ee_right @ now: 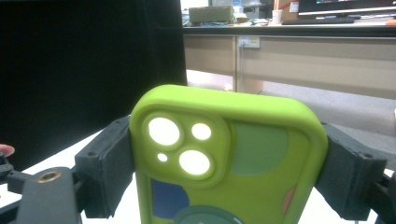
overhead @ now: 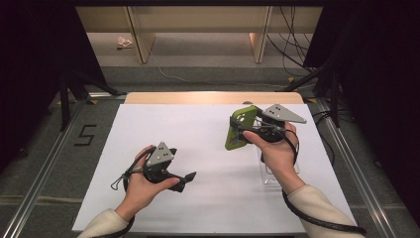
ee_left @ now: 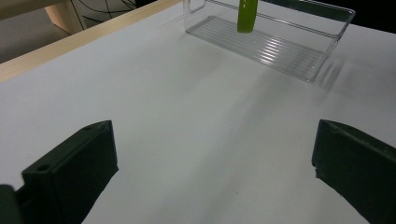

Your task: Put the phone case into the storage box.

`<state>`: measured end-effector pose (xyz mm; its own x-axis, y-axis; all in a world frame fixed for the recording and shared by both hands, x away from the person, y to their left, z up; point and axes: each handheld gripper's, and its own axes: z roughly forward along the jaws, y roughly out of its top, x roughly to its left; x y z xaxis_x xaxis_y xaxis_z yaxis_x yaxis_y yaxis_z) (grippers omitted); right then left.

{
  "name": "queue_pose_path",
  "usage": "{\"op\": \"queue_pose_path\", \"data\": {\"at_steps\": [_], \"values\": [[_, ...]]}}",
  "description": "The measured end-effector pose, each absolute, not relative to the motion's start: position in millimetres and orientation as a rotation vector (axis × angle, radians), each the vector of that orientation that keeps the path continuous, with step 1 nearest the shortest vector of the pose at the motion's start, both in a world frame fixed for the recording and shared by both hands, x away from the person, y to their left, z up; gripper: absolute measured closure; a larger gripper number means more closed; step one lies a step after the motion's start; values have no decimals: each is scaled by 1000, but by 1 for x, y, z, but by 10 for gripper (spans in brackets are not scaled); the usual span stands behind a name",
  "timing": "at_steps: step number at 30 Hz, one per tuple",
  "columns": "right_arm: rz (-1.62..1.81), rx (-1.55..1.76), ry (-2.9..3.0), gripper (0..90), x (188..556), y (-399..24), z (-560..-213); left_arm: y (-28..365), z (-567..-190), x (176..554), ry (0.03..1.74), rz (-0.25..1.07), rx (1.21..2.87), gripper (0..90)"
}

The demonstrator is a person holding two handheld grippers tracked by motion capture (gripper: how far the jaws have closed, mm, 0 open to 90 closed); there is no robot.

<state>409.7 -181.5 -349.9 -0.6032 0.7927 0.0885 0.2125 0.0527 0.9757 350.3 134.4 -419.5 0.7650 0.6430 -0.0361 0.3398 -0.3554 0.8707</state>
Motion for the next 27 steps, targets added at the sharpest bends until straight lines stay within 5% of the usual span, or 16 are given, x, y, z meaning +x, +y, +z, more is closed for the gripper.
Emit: {"op": "queue_pose_path", "data": {"at_steps": [27], "values": [[1579, 1050, 1787, 171, 417, -202, -340, 156, -420, 348, 743, 404, 1956, 0]]}}
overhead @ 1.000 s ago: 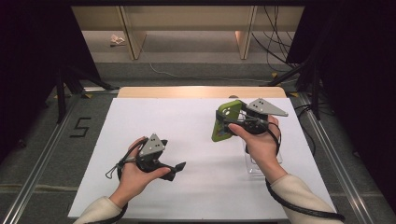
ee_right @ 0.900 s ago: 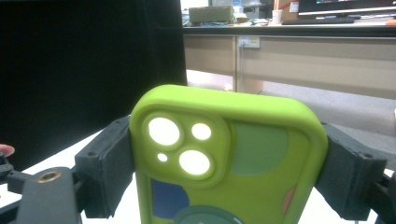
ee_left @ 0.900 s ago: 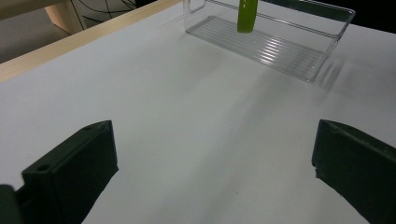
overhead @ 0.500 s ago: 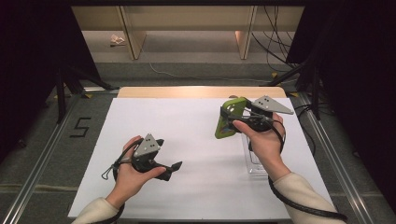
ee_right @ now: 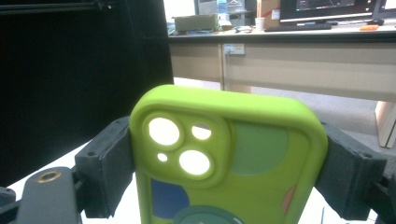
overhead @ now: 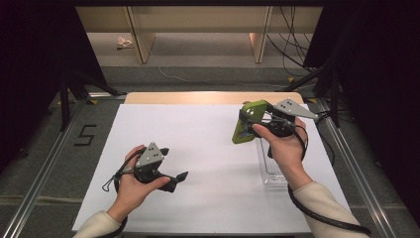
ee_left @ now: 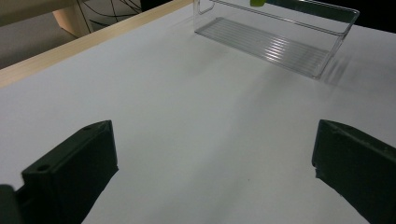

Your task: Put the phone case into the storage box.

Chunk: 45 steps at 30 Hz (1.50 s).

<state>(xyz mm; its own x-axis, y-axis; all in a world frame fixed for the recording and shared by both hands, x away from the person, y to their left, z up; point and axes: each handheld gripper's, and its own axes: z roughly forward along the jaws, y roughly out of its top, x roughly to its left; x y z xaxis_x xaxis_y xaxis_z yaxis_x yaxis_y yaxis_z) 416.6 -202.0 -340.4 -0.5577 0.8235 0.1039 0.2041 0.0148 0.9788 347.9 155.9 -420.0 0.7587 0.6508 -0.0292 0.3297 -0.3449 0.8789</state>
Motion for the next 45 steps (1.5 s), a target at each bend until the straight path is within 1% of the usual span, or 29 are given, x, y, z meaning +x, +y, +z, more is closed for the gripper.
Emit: {"op": "queue_pose_path", "data": {"at_steps": [15, 45], "values": [[1559, 1075, 1750, 171, 421, -214, -338, 166, -423, 348, 765, 416, 1953, 0], [1503, 1113, 1684, 171, 426, -235, -333, 175, -422, 347, 787, 427, 1937, 0]]}}
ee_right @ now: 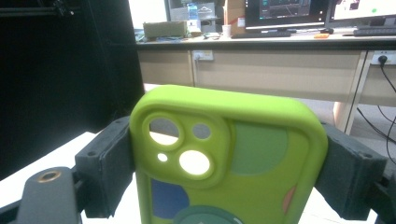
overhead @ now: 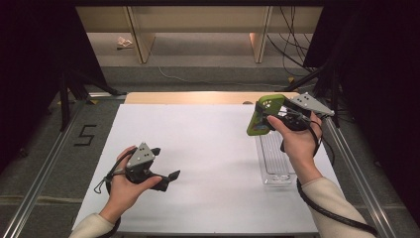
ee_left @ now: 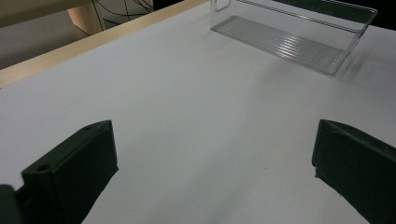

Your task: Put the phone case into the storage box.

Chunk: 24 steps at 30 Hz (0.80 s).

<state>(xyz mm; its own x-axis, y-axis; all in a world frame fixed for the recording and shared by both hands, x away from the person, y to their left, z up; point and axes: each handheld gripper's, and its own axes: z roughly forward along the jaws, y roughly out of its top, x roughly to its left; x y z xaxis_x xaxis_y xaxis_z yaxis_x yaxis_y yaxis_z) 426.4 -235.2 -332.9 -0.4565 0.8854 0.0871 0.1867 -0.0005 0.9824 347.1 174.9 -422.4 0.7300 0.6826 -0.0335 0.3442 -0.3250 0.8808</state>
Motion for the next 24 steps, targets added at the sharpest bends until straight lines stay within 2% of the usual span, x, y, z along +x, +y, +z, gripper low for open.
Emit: {"op": "queue_pose_path", "data": {"at_steps": [24], "values": [[1458, 1150, 1653, 171, 432, -250, -336, 175, -423, 347, 785, 427, 1944, 0]]}}
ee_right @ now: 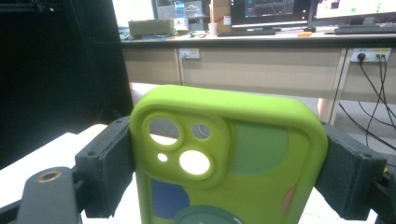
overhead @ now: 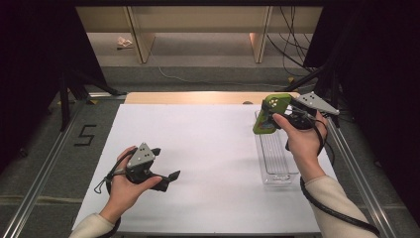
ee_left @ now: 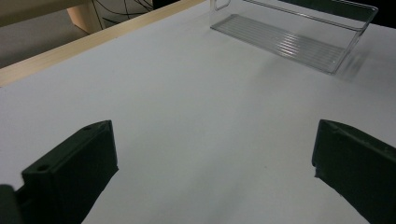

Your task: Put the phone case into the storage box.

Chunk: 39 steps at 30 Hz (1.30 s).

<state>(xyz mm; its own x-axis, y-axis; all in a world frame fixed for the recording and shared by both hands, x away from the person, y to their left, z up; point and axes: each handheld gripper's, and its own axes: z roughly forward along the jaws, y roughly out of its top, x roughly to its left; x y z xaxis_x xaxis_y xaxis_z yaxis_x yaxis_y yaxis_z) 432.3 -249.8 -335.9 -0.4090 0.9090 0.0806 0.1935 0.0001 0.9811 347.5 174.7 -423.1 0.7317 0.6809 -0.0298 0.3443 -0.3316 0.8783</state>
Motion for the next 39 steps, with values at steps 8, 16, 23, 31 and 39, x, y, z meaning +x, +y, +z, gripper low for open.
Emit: {"op": "queue_pose_path", "data": {"at_steps": [8, 16, 23, 31, 39], "values": [[1445, 1162, 1645, 171, 434, -254, -337, 175, -423, 348, 784, 425, 1942, 0], [1432, 1172, 1637, 171, 436, -258, -338, 175, -424, 348, 786, 430, 1941, 0], [1419, 1181, 1634, 171, 437, -260, -340, 175, -423, 348, 789, 432, 1937, 0], [1406, 1187, 1628, 171, 439, -264, -340, 176, -423, 348, 792, 432, 1939, 0], [1392, 1196, 1619, 171, 441, -267, -342, 176, -423, 348, 792, 433, 1940, 0]]}}
